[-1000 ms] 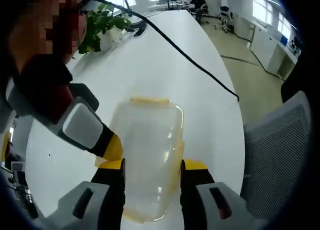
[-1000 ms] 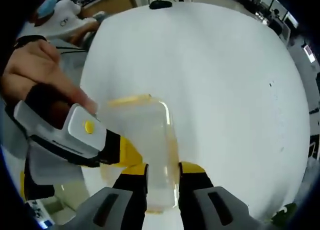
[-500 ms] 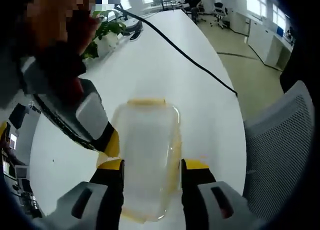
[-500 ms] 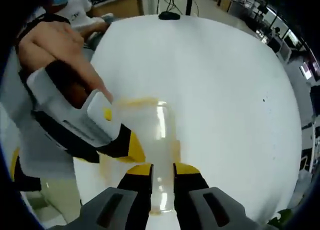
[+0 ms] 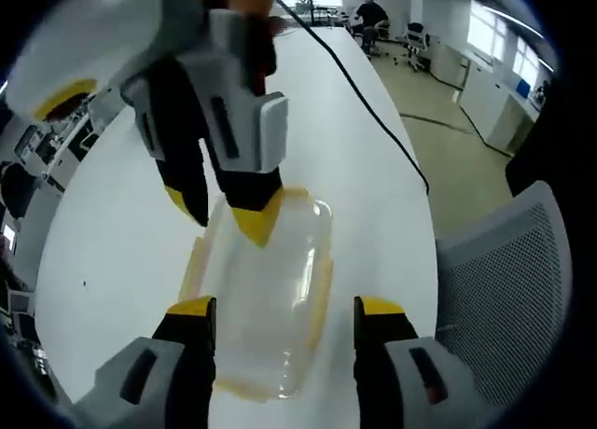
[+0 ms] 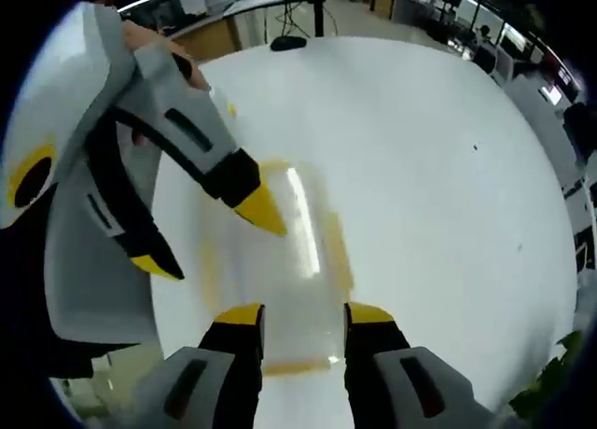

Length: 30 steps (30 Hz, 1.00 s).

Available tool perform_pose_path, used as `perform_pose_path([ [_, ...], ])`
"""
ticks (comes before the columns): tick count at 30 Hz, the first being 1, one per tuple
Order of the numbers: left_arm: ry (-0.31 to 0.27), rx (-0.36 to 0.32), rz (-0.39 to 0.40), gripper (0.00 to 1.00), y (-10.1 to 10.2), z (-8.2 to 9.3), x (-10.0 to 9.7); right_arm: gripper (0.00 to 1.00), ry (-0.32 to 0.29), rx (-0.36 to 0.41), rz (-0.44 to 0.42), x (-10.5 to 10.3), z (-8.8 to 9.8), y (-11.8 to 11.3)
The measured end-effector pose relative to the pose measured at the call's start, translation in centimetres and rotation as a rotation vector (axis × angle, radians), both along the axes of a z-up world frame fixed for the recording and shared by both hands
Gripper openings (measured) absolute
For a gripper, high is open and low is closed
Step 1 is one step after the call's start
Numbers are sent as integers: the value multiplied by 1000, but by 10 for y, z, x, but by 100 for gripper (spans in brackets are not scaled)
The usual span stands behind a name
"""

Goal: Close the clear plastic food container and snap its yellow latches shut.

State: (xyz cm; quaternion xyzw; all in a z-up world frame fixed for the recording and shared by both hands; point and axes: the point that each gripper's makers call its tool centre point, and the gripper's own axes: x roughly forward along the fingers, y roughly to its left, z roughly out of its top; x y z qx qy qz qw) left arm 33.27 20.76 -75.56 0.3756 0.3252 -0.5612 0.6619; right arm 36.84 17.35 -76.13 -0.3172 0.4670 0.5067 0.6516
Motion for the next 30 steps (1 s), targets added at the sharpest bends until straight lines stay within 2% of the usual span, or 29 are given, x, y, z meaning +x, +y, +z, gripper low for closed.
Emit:
perform_pose_path([
  [4,7,-17,9,64,2,5,8,43,-12,10,8,-3,0,-2],
  [9,17,6,19,65,7,0,17,49,-32,4,49,-4,-4,-1],
  [16,51,46,-50,76,16,-7,11,55,-46,-1,100,-9,-5,1],
  [21,46,77,-82,81,21,-11,15,60,-46,6,125,-13,-5,2],
  [30,39,137,-138,87,27,-21,19,66,-98,-17,180,-10,-4,4],
])
